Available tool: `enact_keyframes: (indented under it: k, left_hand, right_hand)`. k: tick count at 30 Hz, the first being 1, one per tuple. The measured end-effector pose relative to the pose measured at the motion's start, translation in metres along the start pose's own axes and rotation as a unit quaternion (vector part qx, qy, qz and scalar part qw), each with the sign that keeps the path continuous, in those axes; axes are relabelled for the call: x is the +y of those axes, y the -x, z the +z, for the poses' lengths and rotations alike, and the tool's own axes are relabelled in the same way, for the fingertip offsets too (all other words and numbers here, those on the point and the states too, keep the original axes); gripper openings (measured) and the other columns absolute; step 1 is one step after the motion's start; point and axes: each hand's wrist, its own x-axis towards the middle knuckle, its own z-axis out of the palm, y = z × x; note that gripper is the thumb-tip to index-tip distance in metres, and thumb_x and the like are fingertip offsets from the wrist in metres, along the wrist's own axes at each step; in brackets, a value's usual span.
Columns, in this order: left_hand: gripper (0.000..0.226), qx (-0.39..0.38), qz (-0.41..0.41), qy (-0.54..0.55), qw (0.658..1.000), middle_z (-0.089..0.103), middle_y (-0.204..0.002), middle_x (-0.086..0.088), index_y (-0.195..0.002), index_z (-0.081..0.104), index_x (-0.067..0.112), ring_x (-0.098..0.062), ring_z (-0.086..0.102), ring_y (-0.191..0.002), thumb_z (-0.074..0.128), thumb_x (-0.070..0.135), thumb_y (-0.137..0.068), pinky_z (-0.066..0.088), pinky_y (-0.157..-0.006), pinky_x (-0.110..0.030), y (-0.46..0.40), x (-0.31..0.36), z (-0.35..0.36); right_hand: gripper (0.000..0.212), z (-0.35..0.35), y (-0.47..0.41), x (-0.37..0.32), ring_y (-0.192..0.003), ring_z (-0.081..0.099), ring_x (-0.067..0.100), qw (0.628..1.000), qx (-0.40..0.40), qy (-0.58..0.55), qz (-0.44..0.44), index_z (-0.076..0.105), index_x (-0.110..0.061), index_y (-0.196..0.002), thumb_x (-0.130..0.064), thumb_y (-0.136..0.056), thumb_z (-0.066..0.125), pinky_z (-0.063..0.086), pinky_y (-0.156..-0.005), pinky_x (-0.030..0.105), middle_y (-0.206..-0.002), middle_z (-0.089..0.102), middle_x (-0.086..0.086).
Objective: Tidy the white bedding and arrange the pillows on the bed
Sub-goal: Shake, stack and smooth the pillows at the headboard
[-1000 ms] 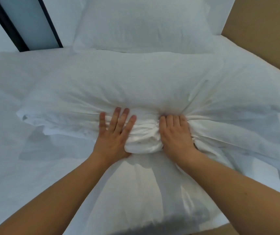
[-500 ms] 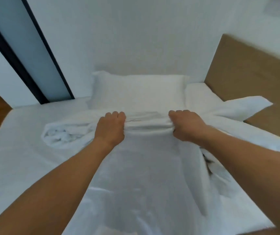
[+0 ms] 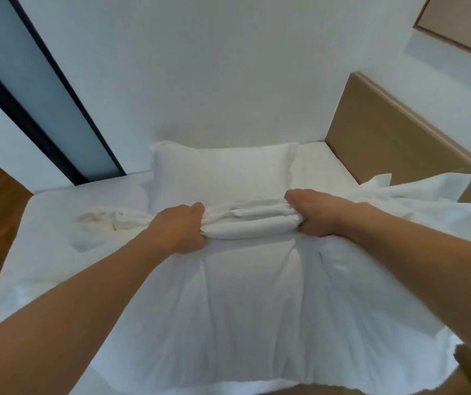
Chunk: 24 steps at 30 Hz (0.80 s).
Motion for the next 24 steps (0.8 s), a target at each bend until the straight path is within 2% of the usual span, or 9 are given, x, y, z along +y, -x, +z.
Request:
enact_keyframes:
  k: [5, 9, 11, 13, 14, 16, 18, 20, 24]
  left_hand:
    - [0.04, -0.025, 0.032, 0.034, 0.999, 0.061, -0.112, -0.008, -0.12, 0.044, 0.018, -0.029, 0.06, -0.1, 0.052, 0.031, -0.083, 0.045, -0.077, -0.034, -0.029, 0.006, 0.101]
    - [0.031, -0.096, 0.028, 0.047, 0.994, 0.064, -0.108, -0.005, -0.11, 0.049, 0.022, -0.028, 0.062, -0.096, 0.053, 0.033, -0.08, 0.046, -0.075, -0.032, -0.062, 0.017, 0.217]
    - [0.028, -0.09, 0.025, 0.05, 0.994, 0.064, -0.106, -0.004, -0.107, 0.05, 0.024, -0.027, 0.062, -0.095, 0.053, 0.033, -0.08, 0.044, -0.072, -0.031, -0.081, 0.015, 0.246]
    - [0.021, -0.07, 0.027, 0.049, 0.996, 0.064, -0.102, -0.002, -0.1, 0.048, 0.026, -0.026, 0.061, -0.09, 0.054, 0.032, -0.08, 0.04, -0.069, -0.029, -0.101, 0.008, 0.256]
    - [0.017, -0.059, 0.028, 0.051, 0.997, 0.063, -0.099, -0.001, -0.095, 0.047, 0.028, -0.025, 0.058, -0.086, 0.054, 0.032, -0.08, 0.039, -0.068, -0.029, -0.109, 0.004, 0.256]
    - [0.016, -0.048, 0.028, 0.055, 0.997, 0.062, -0.095, 0.0, -0.092, 0.046, 0.03, -0.022, 0.052, -0.079, 0.055, 0.032, -0.079, 0.038, -0.068, -0.029, -0.118, -0.002, 0.252]
    - [0.017, -0.051, 0.033, 0.058, 0.997, 0.063, -0.096, 0.001, -0.095, 0.049, 0.03, -0.023, 0.056, -0.082, 0.055, 0.033, -0.079, 0.038, -0.068, -0.029, -0.115, -0.003, 0.249]
    - [0.02, -0.059, 0.035, 0.055, 0.996, 0.064, -0.098, 0.0, -0.098, 0.052, 0.029, -0.025, 0.061, -0.09, 0.055, 0.034, -0.079, 0.04, -0.069, -0.029, -0.108, 0.001, 0.247]
    - [0.015, -0.097, 0.087, 0.051, 0.99, 0.062, -0.098, 0.002, -0.089, 0.045, 0.029, -0.024, 0.06, -0.093, 0.053, 0.03, -0.078, 0.041, -0.07, -0.03, -0.091, 0.01, 0.238]
  right_hand:
    - [0.038, 0.103, -0.021, 0.017, -0.102, 0.049, 0.025, 0.999, -0.031, 0.001, 0.041, 0.041, -0.015, -0.11, -0.014, -0.077, 0.06, 0.042, -0.084, 0.036, -0.109, 0.048, 0.005]
    - [0.044, 0.231, -0.041, 0.028, -0.099, 0.049, 0.024, 0.992, -0.089, -0.002, 0.093, 0.041, -0.017, -0.117, -0.008, -0.076, 0.056, 0.044, -0.078, 0.035, -0.109, 0.047, 0.003]
    - [0.056, 0.273, -0.052, 0.031, -0.096, 0.05, 0.024, 0.993, -0.05, -0.002, 0.104, 0.041, -0.017, -0.127, -0.007, -0.075, 0.058, 0.044, -0.078, 0.034, -0.112, 0.048, 0.004]
    - [0.082, 0.297, -0.062, 0.029, -0.104, 0.052, 0.031, 0.997, 0.028, 0.009, 0.077, 0.031, -0.012, -0.145, -0.012, -0.069, 0.064, 0.043, -0.091, 0.039, -0.123, 0.048, 0.011]
    - [0.096, 0.303, -0.065, 0.024, -0.116, 0.048, 0.034, 0.996, 0.063, 0.016, 0.06, 0.02, -0.011, -0.151, -0.018, -0.067, 0.066, 0.038, -0.102, 0.045, -0.133, 0.044, 0.014]
    - [0.111, 0.306, -0.065, 0.006, -0.141, 0.023, 0.038, 0.994, 0.096, 0.033, 0.035, -0.002, -0.016, -0.154, -0.038, -0.068, 0.064, 0.017, -0.116, 0.055, -0.155, 0.022, 0.017]
    - [0.124, 0.303, -0.065, -0.01, -0.147, -0.005, 0.039, 0.994, 0.088, 0.049, 0.044, -0.019, -0.018, -0.151, -0.062, -0.068, 0.061, 0.001, -0.118, 0.057, -0.161, -0.007, 0.017]
    - [0.139, 0.297, -0.069, -0.012, -0.144, -0.023, 0.039, 0.994, 0.047, 0.058, 0.074, -0.033, -0.019, -0.145, -0.079, -0.062, 0.061, -0.009, -0.116, 0.057, -0.157, -0.026, 0.017]
    - [0.145, 0.286, -0.07, 0.028, -0.144, -0.022, 0.042, 0.988, -0.012, 0.143, 0.061, -0.034, -0.026, -0.144, -0.067, -0.059, 0.076, -0.017, -0.113, 0.059, -0.158, -0.024, 0.018]
